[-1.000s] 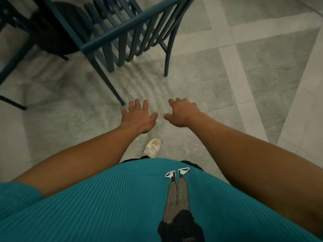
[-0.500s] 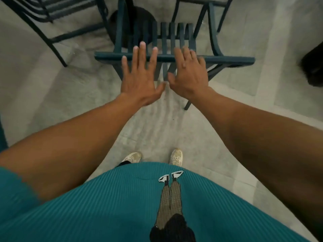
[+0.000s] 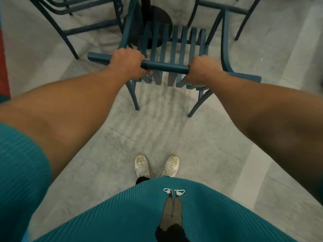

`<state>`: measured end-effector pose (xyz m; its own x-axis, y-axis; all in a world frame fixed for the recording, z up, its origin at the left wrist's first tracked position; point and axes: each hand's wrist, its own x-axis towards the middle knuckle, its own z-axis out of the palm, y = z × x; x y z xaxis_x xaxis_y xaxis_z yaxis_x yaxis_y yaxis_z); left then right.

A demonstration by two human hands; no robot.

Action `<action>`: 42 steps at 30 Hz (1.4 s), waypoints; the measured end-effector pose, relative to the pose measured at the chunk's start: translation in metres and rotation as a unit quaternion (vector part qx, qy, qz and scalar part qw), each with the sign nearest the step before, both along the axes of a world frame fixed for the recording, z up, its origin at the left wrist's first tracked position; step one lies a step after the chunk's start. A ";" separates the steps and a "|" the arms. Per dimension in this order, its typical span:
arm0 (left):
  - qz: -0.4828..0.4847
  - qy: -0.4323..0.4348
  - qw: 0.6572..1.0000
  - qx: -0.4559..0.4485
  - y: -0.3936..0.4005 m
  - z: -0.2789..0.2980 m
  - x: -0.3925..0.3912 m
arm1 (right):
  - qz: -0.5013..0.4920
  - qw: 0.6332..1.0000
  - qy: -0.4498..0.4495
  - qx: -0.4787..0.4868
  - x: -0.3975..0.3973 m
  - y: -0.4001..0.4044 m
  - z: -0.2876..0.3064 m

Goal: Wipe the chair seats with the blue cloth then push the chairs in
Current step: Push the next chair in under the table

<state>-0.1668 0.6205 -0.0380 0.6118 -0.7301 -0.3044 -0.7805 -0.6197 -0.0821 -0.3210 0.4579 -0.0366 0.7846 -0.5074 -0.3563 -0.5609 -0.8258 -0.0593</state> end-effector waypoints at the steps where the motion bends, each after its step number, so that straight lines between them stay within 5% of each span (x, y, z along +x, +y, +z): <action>1: 0.006 -0.011 1.000 0.005 0.001 0.001 -0.003 | 0.008 1.000 0.010 0.003 0.001 -0.001 0.000; 11: 0.011 0.030 0.999 -0.009 0.051 -0.018 -0.076 | 0.118 0.988 0.090 -0.034 -0.031 0.005 0.000; 42: 0.060 -0.010 0.998 -0.029 -0.052 -0.011 0.030 | 0.157 0.987 0.015 -0.035 0.082 -0.108 -0.013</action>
